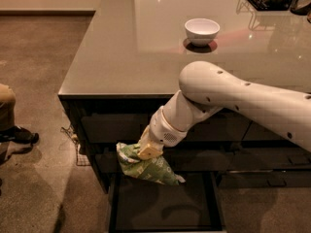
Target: Place green jalapeno chip bag into bottom drawer
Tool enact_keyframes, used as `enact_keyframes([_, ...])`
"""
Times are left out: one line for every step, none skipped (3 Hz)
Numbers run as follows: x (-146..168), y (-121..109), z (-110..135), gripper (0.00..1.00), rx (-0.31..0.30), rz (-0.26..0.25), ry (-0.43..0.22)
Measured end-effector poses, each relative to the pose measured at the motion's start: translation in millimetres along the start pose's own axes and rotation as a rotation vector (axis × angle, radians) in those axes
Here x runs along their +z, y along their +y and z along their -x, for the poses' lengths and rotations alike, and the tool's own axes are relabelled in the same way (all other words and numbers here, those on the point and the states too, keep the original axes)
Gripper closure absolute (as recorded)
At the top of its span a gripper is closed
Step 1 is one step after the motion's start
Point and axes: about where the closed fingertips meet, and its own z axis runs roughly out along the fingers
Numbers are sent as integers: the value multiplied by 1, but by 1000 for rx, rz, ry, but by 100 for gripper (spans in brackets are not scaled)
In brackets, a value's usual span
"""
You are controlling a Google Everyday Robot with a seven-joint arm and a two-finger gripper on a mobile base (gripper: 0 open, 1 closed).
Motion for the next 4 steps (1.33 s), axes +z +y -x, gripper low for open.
enact_keyframes([0, 0, 0, 100, 0, 0, 0])
enact_keyframes([17, -7, -19, 100, 31, 14, -32])
enact_keyframes([46, -20, -50, 100, 55, 10, -73])
enact_keyframes([78, -31, -77, 100, 88, 18, -131])
